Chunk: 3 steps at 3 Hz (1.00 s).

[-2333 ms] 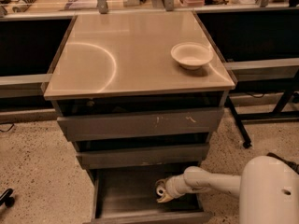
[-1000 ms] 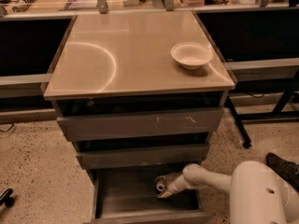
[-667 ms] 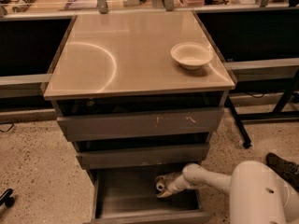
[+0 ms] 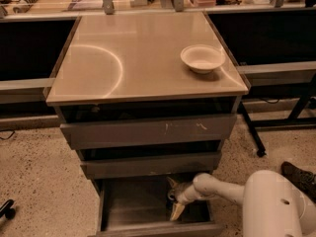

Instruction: Place pepsi can into bottom drawer

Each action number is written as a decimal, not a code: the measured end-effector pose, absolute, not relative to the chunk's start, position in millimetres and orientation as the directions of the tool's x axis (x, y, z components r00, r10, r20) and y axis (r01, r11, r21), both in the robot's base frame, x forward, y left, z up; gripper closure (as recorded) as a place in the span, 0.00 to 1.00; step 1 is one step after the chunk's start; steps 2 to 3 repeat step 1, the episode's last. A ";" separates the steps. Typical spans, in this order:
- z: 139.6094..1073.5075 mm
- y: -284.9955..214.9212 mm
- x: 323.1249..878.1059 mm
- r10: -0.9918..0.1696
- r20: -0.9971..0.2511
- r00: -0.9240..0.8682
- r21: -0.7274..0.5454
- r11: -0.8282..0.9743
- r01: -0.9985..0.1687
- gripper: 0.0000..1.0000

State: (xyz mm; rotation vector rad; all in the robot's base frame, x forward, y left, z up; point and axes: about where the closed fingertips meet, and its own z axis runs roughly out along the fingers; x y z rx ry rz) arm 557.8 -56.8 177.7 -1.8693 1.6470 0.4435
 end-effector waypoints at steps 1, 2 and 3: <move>177.7 -56.8 557.8 -0.774 -0.609 0.174 -0.216 -0.048 -0.975 0.00; 177.7 -56.8 557.8 -0.774 -0.609 0.174 -0.216 -0.048 -0.975 0.00; 177.7 -56.8 557.8 -0.774 -0.609 0.174 -0.216 -0.048 -0.975 0.00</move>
Offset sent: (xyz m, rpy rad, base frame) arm 0.0000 0.0000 0.0000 0.0000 0.0000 0.0000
